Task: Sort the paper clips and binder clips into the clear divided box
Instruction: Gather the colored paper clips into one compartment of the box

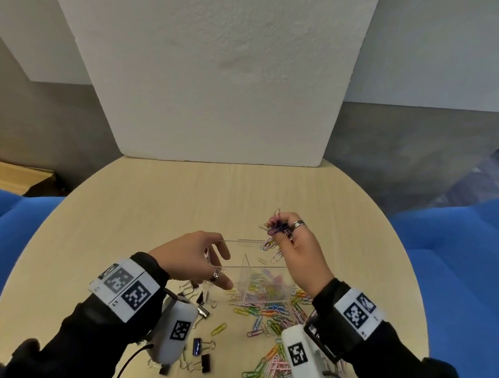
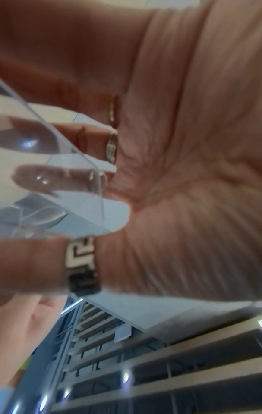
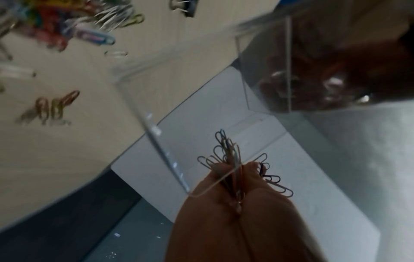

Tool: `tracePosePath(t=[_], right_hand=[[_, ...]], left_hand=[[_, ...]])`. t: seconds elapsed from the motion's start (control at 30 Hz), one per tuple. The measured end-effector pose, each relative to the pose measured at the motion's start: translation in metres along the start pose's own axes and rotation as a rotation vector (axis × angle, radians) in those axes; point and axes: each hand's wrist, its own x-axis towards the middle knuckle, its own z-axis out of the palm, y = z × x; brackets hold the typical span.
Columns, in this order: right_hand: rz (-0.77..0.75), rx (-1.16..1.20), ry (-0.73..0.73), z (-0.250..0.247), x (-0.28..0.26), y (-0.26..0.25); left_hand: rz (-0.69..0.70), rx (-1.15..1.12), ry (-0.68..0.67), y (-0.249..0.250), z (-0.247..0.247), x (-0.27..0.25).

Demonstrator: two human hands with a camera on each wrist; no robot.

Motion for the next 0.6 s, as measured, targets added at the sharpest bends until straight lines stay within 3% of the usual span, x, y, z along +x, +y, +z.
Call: tracePosePath(t=[0.27, 0.43, 0.6], right_hand=[[-0.194, -0.415, -0.110, -0.009, -0.012, 0.003], [-0.135, -0.539, -0.225, -0.017, -0.010, -0.008], [0.058, -0.632, -0.432, -0.028, 0.000, -0.022]], left_hand=[[-0.010, -0.080, -0.064, 0.004, -0.010, 0.003], [-0.002, -0.077, -0.062, 0.005, -0.006, 0.005], [0.021, -0.039, -0.014, 0.003, -0.001, 0.006]])
